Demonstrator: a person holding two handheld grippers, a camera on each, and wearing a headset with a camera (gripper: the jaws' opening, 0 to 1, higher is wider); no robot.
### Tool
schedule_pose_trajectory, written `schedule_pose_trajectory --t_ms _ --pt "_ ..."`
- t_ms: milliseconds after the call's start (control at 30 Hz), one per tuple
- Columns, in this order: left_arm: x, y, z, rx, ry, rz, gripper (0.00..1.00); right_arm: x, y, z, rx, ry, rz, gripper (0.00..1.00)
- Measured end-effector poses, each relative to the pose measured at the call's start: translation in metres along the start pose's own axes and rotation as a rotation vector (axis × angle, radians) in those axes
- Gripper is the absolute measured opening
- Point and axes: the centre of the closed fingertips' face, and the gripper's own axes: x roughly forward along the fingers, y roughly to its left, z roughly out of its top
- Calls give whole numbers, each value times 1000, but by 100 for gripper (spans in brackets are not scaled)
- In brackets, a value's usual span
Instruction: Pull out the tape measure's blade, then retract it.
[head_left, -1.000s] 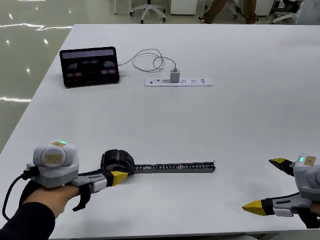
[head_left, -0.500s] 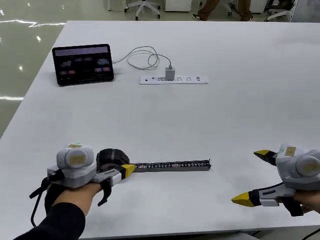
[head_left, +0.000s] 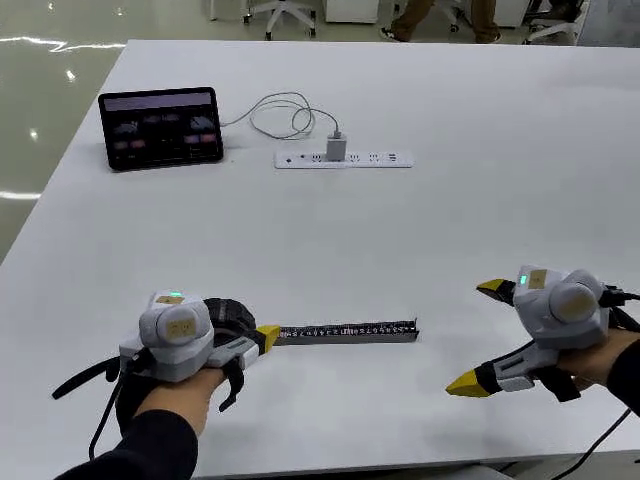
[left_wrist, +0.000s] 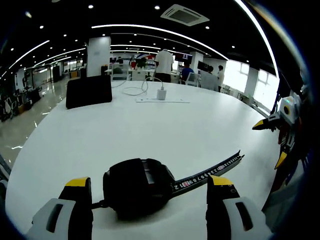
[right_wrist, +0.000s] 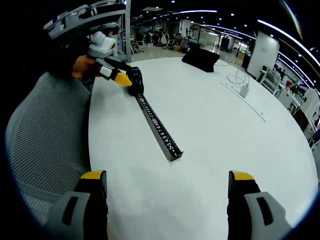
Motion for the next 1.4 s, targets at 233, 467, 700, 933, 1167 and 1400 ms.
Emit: schedule_pose_trajectory --t_ms 233,467,700,933,1167,1400 --pt "5 6 -1 11 -14 9 92 12 -10 8 -80 54 56 90" --pt "8 6 2 -18 -41 8 90 32 -15 11 -148 105 125 78" --pt "11 9 2 -21 -55 6 89 49 -14 9 -221 160 210 63" --pt "12 8 0 -17 -50 4 90 59 -11 8 -245 199 263 46" --pt "13 8 -1 -20 -49 3 90 69 -10 1 -294 251 277 31" --pt "13 8 0 -23 -53 1 90 72 -7 0 -294 260 288 18"
